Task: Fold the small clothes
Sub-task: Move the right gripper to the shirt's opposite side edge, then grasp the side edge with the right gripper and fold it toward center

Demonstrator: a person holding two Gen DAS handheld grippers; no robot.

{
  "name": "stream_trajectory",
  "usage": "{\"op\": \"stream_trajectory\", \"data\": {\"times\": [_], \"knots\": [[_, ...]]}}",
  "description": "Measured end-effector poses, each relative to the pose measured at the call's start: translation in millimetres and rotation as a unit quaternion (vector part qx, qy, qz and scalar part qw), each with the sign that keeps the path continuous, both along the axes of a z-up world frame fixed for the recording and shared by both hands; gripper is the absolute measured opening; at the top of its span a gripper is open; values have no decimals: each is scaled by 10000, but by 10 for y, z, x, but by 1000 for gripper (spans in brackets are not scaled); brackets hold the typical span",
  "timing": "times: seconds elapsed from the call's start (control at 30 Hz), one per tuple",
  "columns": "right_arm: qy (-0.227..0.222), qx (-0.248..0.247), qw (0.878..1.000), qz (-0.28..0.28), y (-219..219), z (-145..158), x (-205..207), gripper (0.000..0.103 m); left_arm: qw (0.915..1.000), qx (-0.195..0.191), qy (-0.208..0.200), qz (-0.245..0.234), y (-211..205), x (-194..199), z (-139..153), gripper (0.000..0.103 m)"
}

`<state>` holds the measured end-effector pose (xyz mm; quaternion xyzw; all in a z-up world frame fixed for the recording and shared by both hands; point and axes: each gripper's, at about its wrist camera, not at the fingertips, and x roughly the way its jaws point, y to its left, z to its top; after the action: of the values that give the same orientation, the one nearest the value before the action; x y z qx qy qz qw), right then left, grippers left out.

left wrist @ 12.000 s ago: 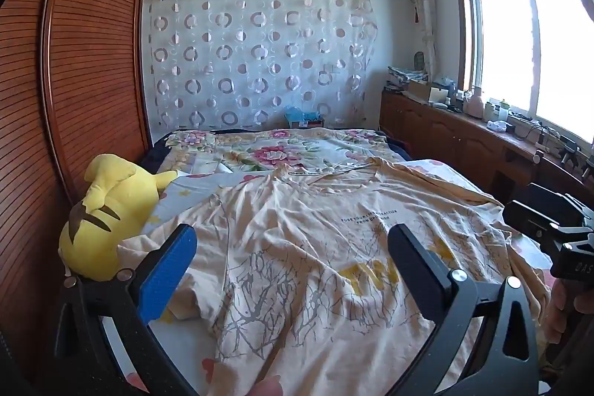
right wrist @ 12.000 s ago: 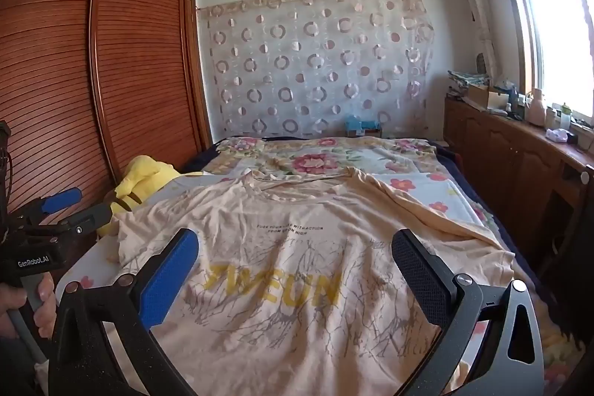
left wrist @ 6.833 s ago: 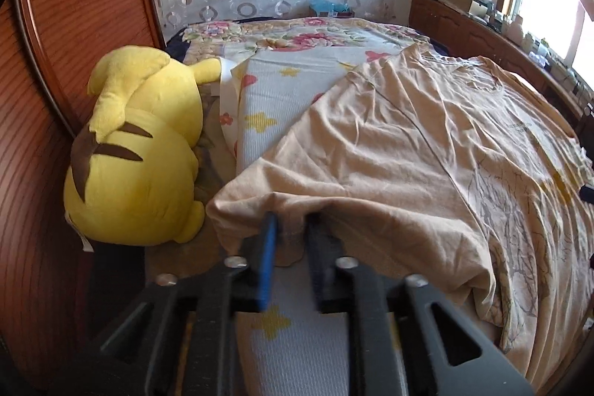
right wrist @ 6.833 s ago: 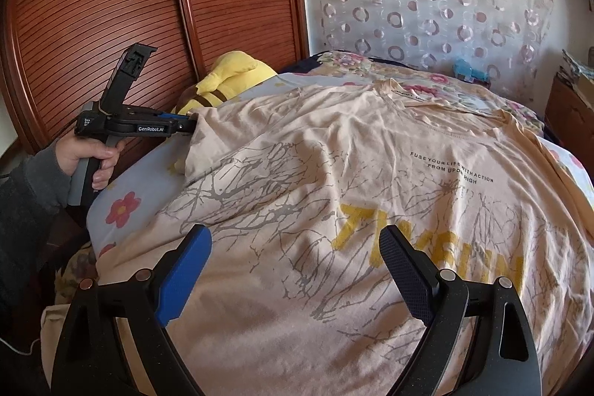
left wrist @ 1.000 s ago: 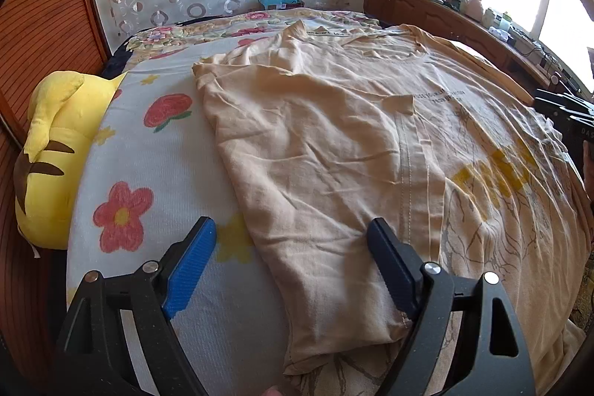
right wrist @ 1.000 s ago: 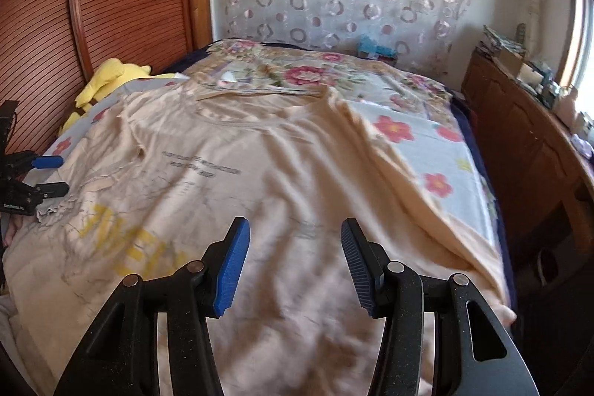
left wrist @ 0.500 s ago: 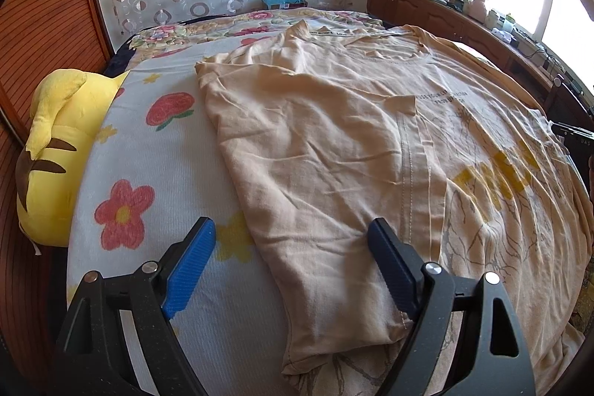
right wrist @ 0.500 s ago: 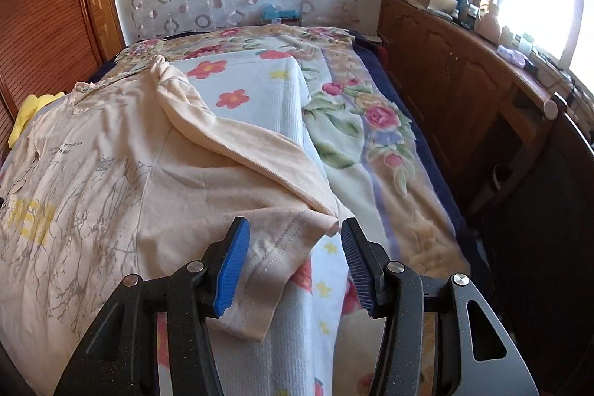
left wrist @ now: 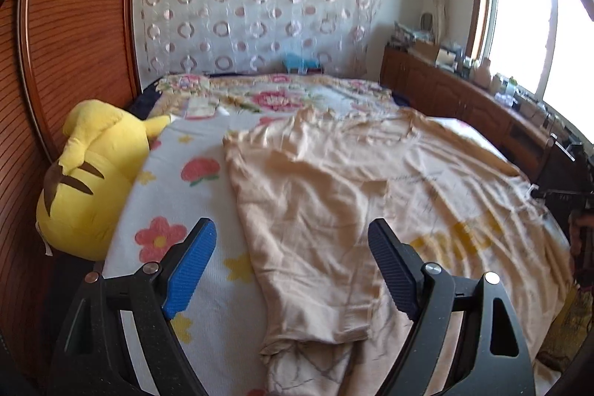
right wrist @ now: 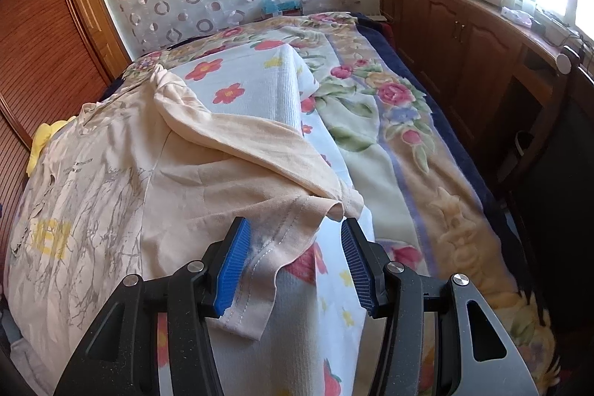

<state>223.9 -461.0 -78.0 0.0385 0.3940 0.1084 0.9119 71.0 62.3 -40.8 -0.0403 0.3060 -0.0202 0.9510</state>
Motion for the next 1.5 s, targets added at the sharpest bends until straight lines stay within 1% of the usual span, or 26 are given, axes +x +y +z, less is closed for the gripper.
{"op": "stream_trajectory", "data": {"times": [0.07, 0.13, 0.23, 0.3, 0.4, 0.53, 0.63, 0.73, 0.8, 0.9, 1.03, 1.2, 1.27, 1.33, 1.37, 1.4, 1.43, 1.5], "knots": [[-26, -33, 10000, 58, 84, 18, -41, 45, 9999, -7, -154, 65, -45, 13, 68, 85], [-127, -170, 9997, 106, 204, 17, -40, 29, 9994, -39, -319, 113, -97, 47, 110, 85], [-312, -480, 9983, 74, 304, 33, -78, 8, 9988, -183, -457, 18, -196, 116, 157, 85], [-429, -508, 9977, 133, 354, 39, -90, 5, 9982, -183, -575, -12, -263, 140, 185, 85], [-707, -511, 9959, 241, 439, 121, -166, 3, 9974, -99, -707, -72, -377, 181, 227, 85], [-1045, -358, 9927, 480, 584, 260, -317, 3, 9976, -18, -657, -225, -468, 222, 246, 85], [-1200, -306, 9898, 711, 744, 344, -434, 3, 9973, 5, -676, -288, -496, 224, 262, 85], [-1300, -256, 9856, 1052, 989, 411, -538, 3, 9970, -68, -683, -351, -517, 250, 281, 85], [-1316, -237, 9823, 1311, 1162, 399, -591, 3, 9973, -150, -638, -338, -517, 281, 298, 85], [-1232, -231, 9777, 1683, 1431, 329, -647, 3, 9967, -225, -697, -358, -535, 304, 333, 85], [-995, -243, 9738, 2033, 1694, 156, -671, 3, 9960, -83, -862, -239, -576, 336, 369, 85], [-703, -342, 9742, 2118, 1799, -29, -609, 4, 9942, -142, -1036, -262, -590, 351, 392, 85], [-675, -375, 9747, 2096, 1808, -26, -599, 8, 9944, -61, -1026, -256, -613, 372, 392, 85], [-716, -389, 9750, 2067, 1775, 12, -593, 11, 9946, 28, -989, -302, -644, 385, 384, 85], [-757, -409, 9756, 2021, 1796, 82, -586, 14, 9948, 48, -954, -348, -660, 390, 379, 85], [-812, -428, 9766, 1947, 1764, 134, -589, 19, 9949, 48, -916, -414, -673, 391, 371, 85], [-875, -436, 9773, 1879, 1740, 219, -612, 21, 9949, 41, -880, -487, -685, 393, 361, 85], [-1016, -465, 9778, 1772, 1646, 307, -629, 22, 9953, 42, -787, -558, -713, 392, 334, 85]]}}
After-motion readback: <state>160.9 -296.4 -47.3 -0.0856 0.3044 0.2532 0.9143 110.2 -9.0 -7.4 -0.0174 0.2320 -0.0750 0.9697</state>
